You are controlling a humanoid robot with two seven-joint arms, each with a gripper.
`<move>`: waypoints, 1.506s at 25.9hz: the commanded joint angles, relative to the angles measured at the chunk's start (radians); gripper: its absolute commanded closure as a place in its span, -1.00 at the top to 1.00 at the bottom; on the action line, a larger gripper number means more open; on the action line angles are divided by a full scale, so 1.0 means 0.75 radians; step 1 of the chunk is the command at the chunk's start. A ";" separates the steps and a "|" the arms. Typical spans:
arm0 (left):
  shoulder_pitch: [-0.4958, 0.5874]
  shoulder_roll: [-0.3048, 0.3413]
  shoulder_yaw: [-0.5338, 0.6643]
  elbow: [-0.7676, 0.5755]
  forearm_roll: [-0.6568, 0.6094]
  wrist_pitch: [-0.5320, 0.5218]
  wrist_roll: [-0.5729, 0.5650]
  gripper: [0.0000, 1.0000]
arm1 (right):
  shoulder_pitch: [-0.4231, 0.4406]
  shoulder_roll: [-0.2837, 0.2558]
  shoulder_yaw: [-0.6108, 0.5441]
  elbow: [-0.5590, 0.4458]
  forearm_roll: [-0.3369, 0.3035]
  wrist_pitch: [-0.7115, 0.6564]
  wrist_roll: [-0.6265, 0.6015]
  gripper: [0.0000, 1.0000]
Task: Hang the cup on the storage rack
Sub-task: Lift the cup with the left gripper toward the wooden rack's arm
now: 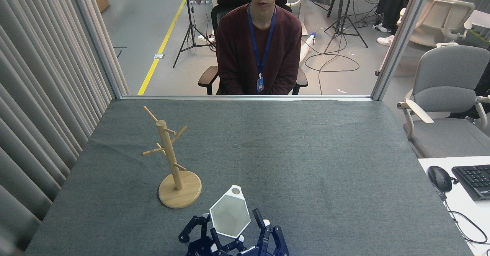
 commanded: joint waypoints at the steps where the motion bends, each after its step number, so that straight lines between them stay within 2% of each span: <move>1: 0.002 0.000 0.000 0.006 -0.001 0.007 0.000 0.20 | 0.008 -0.003 -0.016 -0.081 -0.017 0.006 -0.016 0.96; 3: 0.002 -0.002 0.000 0.008 -0.001 0.009 0.000 0.20 | 0.006 -0.001 -0.053 -0.138 -0.095 0.020 -0.018 0.96; 6: 0.002 -0.006 0.000 0.006 0.002 0.011 0.000 0.20 | -0.011 0.013 -0.231 -0.142 -0.341 0.085 0.005 0.96; 8: 0.002 -0.006 0.002 0.004 -0.001 0.017 0.000 0.20 | -0.031 0.015 -0.372 -0.103 -0.445 0.122 0.048 0.96; 11: 0.006 -0.004 0.012 -0.002 0.002 0.056 0.002 0.20 | -0.035 -0.010 -0.462 0.007 -0.416 0.165 0.168 0.96; 12: 0.008 -0.002 0.016 -0.004 0.004 0.078 0.002 0.20 | -0.031 -0.024 -0.464 0.052 -0.361 0.171 0.174 0.96; 14: 0.015 0.000 0.025 -0.016 0.006 0.119 0.002 0.20 | -0.019 -0.085 -0.474 0.120 -0.187 0.181 0.178 0.96; 16: 0.017 0.000 0.041 -0.037 0.006 0.176 0.002 0.20 | -0.015 -0.108 -0.490 0.161 -0.101 0.181 0.178 0.96; 21: 0.002 0.000 0.117 -0.063 -0.009 0.426 -0.013 0.19 | -0.015 -0.114 -0.519 0.173 -0.101 0.179 0.178 0.96; 24: -0.032 0.002 0.204 -0.031 -0.093 0.536 -0.019 0.19 | -0.021 -0.116 -0.519 0.173 -0.099 0.179 0.181 0.96; 30: -0.163 -0.045 0.499 0.149 -0.309 0.579 -0.021 0.16 | -0.037 -0.114 -0.517 0.173 -0.097 0.177 0.183 0.96; 34: -0.221 -0.045 0.564 0.202 -0.313 0.594 -0.023 0.15 | -0.037 -0.120 -0.517 0.173 -0.099 0.175 0.185 0.96; 39: -0.241 -0.049 0.567 0.225 -0.328 0.600 -0.039 0.14 | -0.039 -0.118 -0.517 0.175 -0.099 0.175 0.185 0.96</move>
